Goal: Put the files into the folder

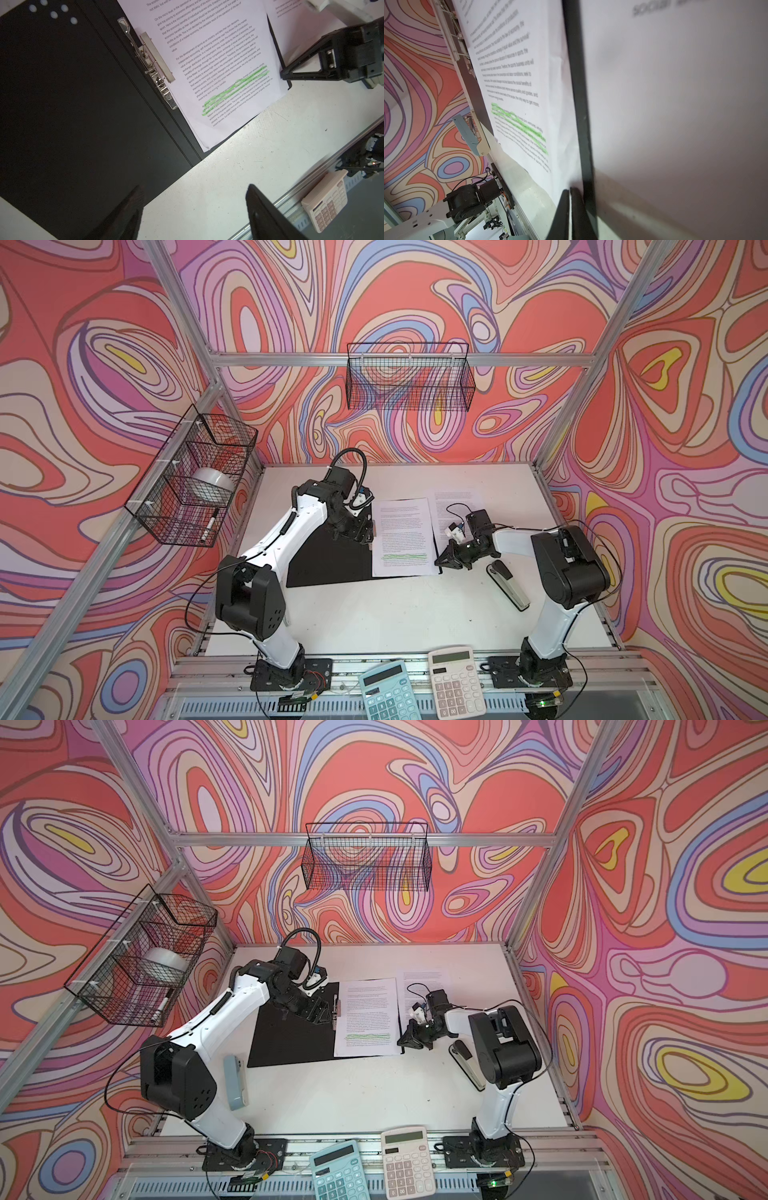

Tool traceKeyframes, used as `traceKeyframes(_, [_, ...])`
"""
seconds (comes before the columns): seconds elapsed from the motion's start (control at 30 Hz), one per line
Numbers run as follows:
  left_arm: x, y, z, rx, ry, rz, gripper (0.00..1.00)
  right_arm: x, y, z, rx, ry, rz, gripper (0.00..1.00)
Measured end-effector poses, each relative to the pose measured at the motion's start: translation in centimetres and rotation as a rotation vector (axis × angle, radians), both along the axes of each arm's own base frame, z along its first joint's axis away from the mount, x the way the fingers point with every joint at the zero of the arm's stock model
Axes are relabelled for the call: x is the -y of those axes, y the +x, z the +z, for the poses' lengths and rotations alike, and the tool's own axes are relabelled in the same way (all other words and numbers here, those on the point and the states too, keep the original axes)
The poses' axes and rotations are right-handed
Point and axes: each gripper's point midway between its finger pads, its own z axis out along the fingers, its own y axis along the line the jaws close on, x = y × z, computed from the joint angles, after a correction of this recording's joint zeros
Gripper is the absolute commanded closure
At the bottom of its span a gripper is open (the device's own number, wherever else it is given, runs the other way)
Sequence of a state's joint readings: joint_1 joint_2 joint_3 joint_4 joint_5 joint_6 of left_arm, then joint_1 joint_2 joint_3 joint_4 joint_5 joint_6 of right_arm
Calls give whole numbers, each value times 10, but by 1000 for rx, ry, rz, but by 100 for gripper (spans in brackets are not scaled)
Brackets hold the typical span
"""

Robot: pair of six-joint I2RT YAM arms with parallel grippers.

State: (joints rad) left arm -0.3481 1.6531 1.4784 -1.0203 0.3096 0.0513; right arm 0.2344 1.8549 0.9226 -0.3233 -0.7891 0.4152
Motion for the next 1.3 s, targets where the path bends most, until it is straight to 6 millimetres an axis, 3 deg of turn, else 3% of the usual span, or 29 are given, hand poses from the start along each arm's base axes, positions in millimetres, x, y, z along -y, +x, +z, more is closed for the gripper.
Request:
traceKeyframes(0.27, [0, 0, 0, 0, 0, 0, 22, 2, 3, 2, -4, -28, 6, 91])
traceKeyframes(0.4, [0, 0, 0, 0, 0, 0, 22, 4, 12, 13, 16, -58, 7, 90])
traceKeyframes(0.63, [0, 0, 1, 2, -1, 0, 22, 0, 57, 62, 161, -79, 4, 88])
traceKeyframes(0.83, [0, -1, 4, 12, -5, -1, 22, -2, 96, 85, 257, -112, -13, 87])
traceKeyframes(1.03, [0, -1, 5, 12, -5, -1, 22, -2, 133, 59, 266, -165, -31, 86])
traceKeyframes(1.3, [-1, -1, 4, 14, -3, -7, 22, 3, 157, 30, 261, -241, -43, 85])
